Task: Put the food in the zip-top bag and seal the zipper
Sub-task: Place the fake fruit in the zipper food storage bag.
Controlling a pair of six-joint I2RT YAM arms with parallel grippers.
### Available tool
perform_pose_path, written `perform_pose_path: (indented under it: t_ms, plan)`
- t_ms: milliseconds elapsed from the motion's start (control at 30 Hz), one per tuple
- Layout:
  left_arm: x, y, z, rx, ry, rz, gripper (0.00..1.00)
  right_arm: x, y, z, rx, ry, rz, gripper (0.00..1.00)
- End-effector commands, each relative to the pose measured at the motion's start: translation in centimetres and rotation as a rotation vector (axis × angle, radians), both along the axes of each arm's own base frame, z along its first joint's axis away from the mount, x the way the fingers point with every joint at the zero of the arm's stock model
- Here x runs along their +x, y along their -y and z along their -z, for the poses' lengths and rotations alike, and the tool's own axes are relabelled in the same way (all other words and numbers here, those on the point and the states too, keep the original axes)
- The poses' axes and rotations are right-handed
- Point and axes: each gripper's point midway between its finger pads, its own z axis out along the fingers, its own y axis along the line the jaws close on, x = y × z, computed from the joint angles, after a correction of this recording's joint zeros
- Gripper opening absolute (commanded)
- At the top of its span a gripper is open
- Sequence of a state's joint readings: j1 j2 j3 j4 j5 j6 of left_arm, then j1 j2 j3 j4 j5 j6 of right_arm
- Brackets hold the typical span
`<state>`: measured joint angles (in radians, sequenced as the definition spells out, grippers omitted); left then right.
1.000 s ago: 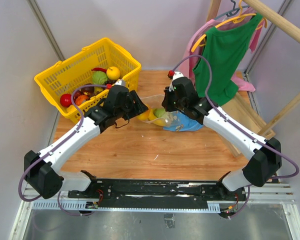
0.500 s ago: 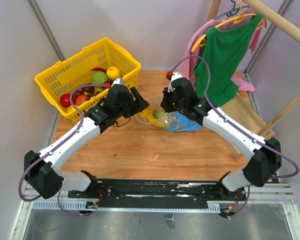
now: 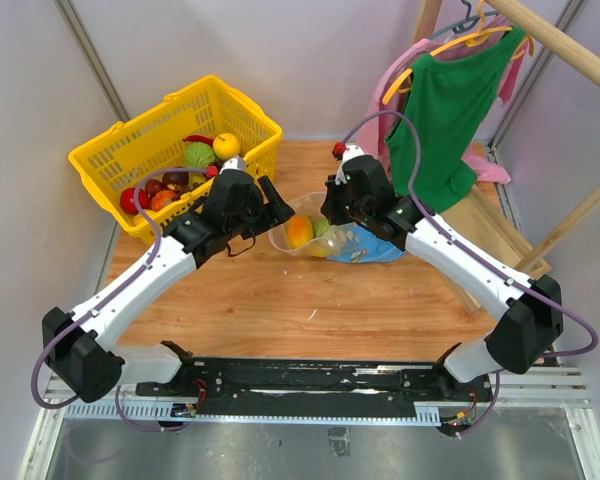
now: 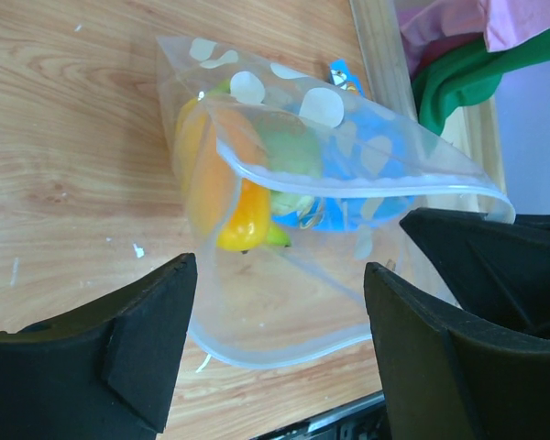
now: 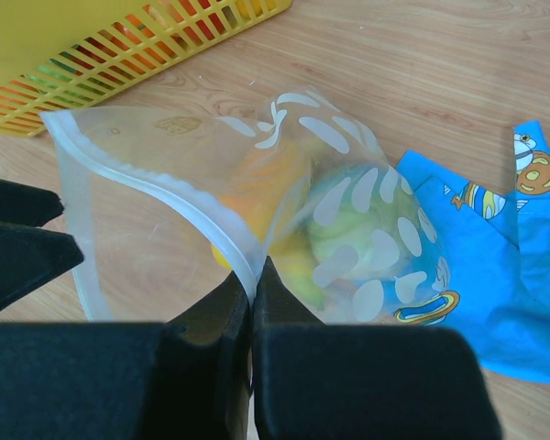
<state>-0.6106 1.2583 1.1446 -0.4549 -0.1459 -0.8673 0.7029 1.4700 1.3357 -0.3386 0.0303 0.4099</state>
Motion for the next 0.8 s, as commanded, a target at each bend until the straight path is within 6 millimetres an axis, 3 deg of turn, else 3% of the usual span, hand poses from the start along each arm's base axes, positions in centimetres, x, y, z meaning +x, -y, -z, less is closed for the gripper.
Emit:
perform_pose_path:
  t_ms: [0, 200, 433, 667, 767]
  plan:
    - [-1.2, -2.0, -2.2, 0.073, 0.042, -0.008, 0.77, -0.2, -0.3, -1.1, 0.008, 0.044, -0.017, 0.01]
    - [-2.4, -3.9, -0.8, 0.159, 0.010, -0.020, 0.75, -0.2, -0.4, -1.0, 0.006, 0.041, -0.022, 0.01]
    - [-3.1, -1.4, 1.2, 0.115, -0.064, 0.093, 0.65, -0.2, -0.3, -0.9, 0.003, 0.040, -0.020, 0.00]
    - [-3.8, -0.2, 3.2, 0.083, -0.107, 0.146, 0.60, -0.1, -0.2, -1.2, 0.002, 0.047, -0.016, 0.00]
    - [-4.0, 0.0, 4.4, 0.088, -0.136, 0.159, 0.53, -0.1, -0.1, -1.1, -0.003, 0.049, -0.015, 0.01]
